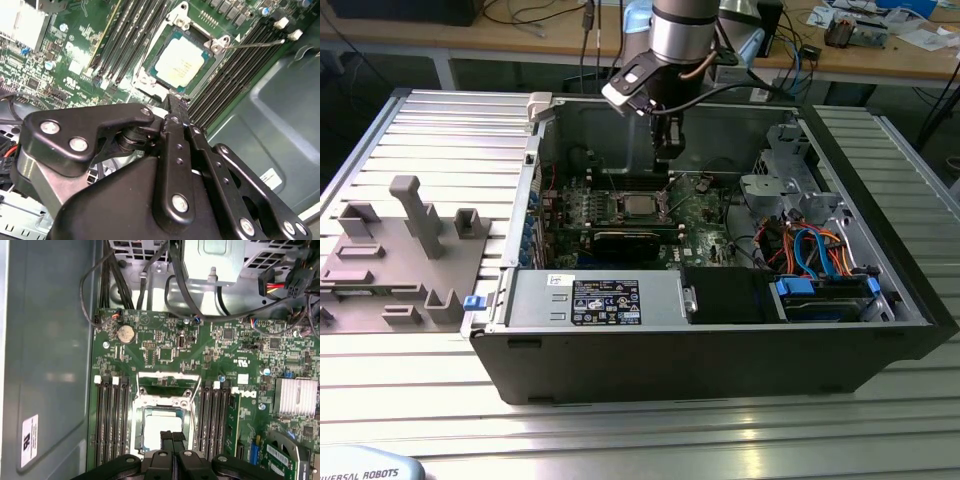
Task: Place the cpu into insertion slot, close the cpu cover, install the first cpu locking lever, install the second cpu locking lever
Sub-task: 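Close the cpu cover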
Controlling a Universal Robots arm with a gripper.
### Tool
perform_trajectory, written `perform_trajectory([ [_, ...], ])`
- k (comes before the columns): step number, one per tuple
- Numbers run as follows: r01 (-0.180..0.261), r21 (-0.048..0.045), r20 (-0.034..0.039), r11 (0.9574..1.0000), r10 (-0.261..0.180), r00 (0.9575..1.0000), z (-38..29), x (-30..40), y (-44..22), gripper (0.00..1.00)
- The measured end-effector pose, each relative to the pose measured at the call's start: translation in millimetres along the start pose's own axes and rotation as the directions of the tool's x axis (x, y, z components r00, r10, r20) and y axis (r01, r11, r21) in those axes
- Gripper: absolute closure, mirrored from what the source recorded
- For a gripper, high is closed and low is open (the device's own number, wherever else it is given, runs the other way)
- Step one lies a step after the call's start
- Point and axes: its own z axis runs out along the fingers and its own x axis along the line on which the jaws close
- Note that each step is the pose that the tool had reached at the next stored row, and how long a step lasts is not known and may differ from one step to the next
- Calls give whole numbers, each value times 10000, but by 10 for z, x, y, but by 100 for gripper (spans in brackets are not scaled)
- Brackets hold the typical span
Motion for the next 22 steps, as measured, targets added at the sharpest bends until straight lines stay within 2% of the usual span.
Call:
perform_trajectory([
  [2, 0, 12, 0, 10000, 0, 10000, 0, -3, 47, 89],
  [8, 0, 29, -2, 10000, 0, 10000, 6, -7, 121, 89],
  [16, 2, 105, -5, 9999, -2, 10000, 37, -18, 315, 89],
  [22, 2, 113, -7, 9999, -2, 10000, 45, -21, 375, 89],
])
